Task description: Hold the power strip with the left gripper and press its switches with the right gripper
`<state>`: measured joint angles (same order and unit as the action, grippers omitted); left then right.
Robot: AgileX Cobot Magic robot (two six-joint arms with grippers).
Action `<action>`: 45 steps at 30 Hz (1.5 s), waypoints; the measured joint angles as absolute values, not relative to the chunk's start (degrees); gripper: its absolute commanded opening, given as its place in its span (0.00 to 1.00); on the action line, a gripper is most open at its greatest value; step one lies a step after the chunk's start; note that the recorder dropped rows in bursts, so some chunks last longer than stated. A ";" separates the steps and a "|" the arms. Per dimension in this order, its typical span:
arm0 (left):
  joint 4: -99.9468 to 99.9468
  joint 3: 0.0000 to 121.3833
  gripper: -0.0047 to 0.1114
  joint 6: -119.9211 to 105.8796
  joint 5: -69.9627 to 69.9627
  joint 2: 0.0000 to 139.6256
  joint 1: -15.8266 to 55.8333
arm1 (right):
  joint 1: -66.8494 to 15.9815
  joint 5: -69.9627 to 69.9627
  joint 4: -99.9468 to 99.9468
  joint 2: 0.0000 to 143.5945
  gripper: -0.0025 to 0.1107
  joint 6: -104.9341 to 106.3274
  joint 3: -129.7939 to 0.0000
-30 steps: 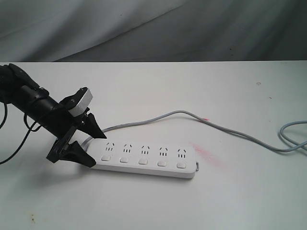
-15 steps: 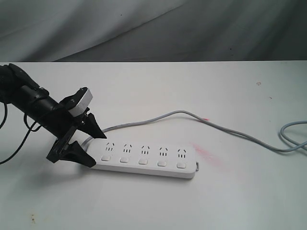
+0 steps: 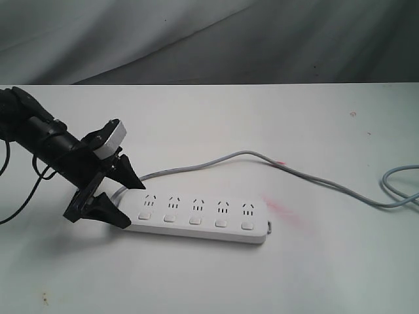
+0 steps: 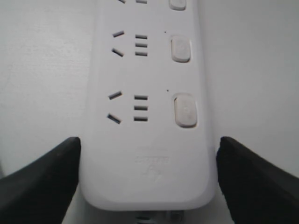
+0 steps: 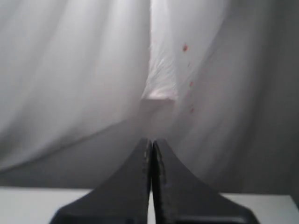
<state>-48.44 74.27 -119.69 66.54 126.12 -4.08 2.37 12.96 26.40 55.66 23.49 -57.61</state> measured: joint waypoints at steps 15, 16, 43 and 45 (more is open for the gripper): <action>-48.44 74.27 0.24 -119.69 66.54 126.12 -4.08 | 2.25 53.73 33.50 88.46 0.02 42.41 -88.90; -48.44 74.27 0.24 -119.69 66.54 126.12 -4.08 | 1.89 56.40 35.82 89.61 0.02 46.74 -88.90; -48.44 74.27 0.24 -119.69 66.54 126.12 -4.08 | -26.29 52.32 48.53 117.37 0.55 71.11 -89.00; -48.44 74.27 0.24 -119.69 66.54 126.12 -4.08 | -26.62 52.21 48.91 117.73 0.55 71.11 -89.00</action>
